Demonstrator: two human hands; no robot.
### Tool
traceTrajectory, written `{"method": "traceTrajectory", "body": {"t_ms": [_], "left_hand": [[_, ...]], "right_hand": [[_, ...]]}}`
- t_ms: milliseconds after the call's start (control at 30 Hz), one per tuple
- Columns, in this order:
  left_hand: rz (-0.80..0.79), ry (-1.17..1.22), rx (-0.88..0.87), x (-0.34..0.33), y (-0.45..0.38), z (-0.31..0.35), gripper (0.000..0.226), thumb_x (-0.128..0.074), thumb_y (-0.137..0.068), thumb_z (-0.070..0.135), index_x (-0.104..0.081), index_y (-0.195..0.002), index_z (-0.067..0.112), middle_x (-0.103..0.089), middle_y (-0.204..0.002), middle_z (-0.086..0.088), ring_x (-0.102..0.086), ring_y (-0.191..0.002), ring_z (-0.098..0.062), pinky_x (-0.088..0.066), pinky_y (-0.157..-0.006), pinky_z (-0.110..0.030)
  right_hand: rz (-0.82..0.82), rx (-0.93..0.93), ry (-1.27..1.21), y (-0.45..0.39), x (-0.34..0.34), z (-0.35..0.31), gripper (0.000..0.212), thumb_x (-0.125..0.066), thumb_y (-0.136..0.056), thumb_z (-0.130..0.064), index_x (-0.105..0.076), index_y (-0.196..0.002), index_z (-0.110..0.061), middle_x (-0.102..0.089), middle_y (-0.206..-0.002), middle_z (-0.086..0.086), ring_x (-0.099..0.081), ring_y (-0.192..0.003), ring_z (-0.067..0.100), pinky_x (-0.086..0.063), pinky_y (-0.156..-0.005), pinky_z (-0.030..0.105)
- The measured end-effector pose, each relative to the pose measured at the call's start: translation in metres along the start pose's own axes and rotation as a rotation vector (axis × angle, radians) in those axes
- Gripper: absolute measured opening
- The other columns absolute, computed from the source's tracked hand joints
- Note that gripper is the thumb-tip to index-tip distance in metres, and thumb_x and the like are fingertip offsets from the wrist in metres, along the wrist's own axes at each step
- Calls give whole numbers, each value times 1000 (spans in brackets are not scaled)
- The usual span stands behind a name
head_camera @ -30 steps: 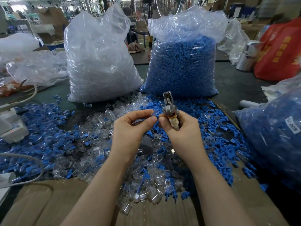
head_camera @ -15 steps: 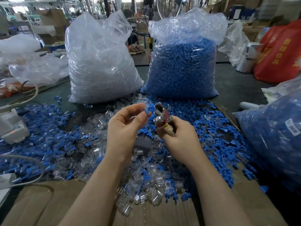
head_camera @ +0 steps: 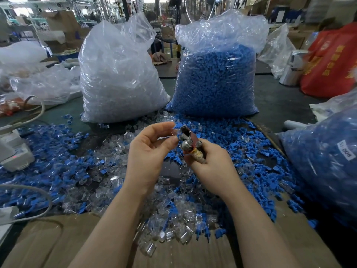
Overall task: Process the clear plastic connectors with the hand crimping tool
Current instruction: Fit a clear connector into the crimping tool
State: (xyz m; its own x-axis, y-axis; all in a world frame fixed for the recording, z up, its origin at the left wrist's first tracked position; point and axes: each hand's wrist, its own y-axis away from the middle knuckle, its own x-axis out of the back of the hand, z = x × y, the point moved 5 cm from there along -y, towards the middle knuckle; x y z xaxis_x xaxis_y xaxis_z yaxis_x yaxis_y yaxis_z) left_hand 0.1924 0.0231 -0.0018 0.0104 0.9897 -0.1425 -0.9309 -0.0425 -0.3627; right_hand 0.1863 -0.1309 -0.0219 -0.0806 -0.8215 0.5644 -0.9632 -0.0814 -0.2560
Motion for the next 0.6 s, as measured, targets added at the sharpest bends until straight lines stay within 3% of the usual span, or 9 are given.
{"method": "traceTrajectory", "body": {"t_ms": [600], "left_hand": [[-17,15,41,-1,1,-1,30,-74,-74,17,-72,-104,20,-75,-90,5,-70,-85,-6,-54,-75,-17]], "right_hand": [[23,13,149,2,1,-2,7,-54,-85,-15,-60,-84,-18,-59,-66,0,-53,-63,26,-49,-58,45]]}}
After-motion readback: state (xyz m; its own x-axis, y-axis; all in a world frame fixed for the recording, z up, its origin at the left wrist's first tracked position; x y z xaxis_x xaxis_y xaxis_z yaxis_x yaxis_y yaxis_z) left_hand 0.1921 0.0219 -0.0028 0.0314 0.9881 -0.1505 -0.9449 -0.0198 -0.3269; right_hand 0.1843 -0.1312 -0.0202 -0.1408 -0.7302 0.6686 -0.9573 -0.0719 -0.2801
